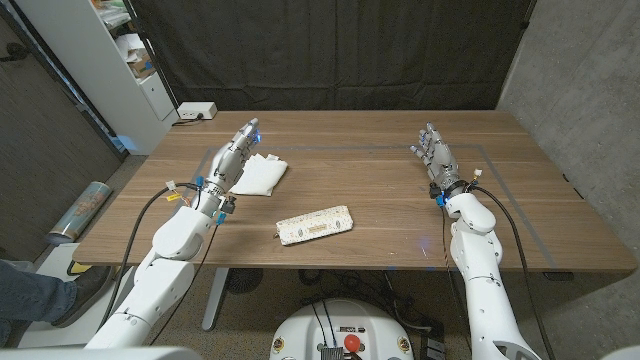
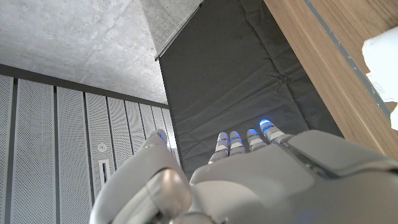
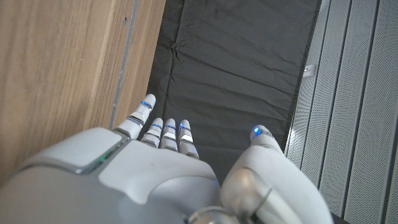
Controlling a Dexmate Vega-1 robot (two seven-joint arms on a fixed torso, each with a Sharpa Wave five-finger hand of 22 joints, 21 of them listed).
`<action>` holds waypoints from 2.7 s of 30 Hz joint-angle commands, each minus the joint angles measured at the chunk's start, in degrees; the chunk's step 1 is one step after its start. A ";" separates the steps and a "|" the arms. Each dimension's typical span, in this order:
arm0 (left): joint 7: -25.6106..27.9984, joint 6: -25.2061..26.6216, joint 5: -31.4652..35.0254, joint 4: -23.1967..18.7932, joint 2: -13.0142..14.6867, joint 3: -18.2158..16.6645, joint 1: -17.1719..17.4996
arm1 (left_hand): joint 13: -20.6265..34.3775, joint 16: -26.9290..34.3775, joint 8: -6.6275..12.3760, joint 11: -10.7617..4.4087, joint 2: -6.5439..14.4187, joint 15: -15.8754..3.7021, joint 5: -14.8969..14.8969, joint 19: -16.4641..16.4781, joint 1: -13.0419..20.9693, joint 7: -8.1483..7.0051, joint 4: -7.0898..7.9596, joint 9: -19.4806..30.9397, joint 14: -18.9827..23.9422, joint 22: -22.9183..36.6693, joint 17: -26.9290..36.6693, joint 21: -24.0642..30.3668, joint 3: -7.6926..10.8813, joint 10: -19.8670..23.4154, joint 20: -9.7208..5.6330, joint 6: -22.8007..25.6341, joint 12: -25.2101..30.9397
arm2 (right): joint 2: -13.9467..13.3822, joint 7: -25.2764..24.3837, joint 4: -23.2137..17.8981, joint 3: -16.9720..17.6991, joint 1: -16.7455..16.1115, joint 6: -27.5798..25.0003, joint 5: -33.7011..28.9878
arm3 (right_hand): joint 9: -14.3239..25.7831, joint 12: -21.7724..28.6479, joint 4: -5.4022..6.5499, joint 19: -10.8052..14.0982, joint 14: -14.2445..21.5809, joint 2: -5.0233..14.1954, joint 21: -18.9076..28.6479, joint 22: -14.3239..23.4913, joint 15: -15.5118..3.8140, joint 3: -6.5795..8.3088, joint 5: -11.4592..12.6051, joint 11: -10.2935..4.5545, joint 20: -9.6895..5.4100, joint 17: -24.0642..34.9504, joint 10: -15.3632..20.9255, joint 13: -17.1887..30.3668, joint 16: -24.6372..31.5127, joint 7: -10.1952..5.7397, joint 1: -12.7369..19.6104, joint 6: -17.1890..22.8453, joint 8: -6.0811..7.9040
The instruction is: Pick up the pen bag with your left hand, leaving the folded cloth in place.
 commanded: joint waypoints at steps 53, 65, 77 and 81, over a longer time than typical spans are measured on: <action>5.79 -9.20 18.31 -6.47 -1.01 -1.27 7.87 | -0.07 0.09 0.29 0.13 0.22 0.11 -0.44 -6.09 1.89 -0.44 -1.39 0.21 0.00 0.29 0.09 -1.55 0.23 0.45 0.76 0.53 -0.13 | 0.79 -0.38 0.67 0.53 -0.14 2.53 2.57 | 0.28 -0.88 0.02 0.95 0.39 0.80 -1.67 0.12 0.29 -0.75 0.76 0.17 0.26 -0.32 1.53 0.34 0.44 0.03 -0.10 0.61 -0.34; 9.33 -9.04 25.27 -8.95 -2.51 -2.02 9.79 | -0.05 0.08 0.25 0.67 0.33 0.67 -0.47 -6.15 3.18 -0.37 -2.41 0.24 0.13 0.28 0.09 -2.18 0.58 0.33 1.10 0.24 -0.26 | 0.67 -0.15 0.75 1.23 0.15 2.49 3.18 | 0.28 -1.08 -0.03 1.07 0.46 0.81 -2.00 0.13 0.24 -0.84 0.87 0.04 0.30 -0.39 1.50 0.35 0.43 0.01 -0.09 0.63 -0.36; 12.28 -9.45 31.06 -11.71 -3.54 -4.07 13.22 | -0.01 0.07 0.30 1.24 0.14 1.54 -0.48 -6.06 5.10 -0.12 -3.90 0.30 0.18 0.25 0.10 -2.80 0.99 0.26 1.98 -0.19 -0.32 | 0.86 0.40 1.38 1.23 0.29 3.15 3.51 | 0.29 -1.24 -0.07 1.19 0.56 0.88 -2.34 0.13 0.31 -0.93 0.98 0.04 0.33 -0.45 1.54 0.37 0.44 0.00 -0.06 0.65 -0.37; 13.43 -9.09 33.38 -12.68 -4.09 -5.14 14.49 | 0.02 0.06 0.37 1.53 -0.04 1.67 -0.45 -6.00 5.96 0.03 -4.60 0.32 0.20 0.25 0.11 -3.07 1.13 0.30 2.29 -0.25 -0.31 | 1.03 0.34 1.24 1.12 0.12 3.30 3.47 | 0.29 -1.26 -0.08 1.21 0.58 0.89 -2.43 0.14 0.30 -0.95 1.00 0.12 0.38 -0.47 1.61 0.37 0.44 -0.04 -0.06 0.64 -0.39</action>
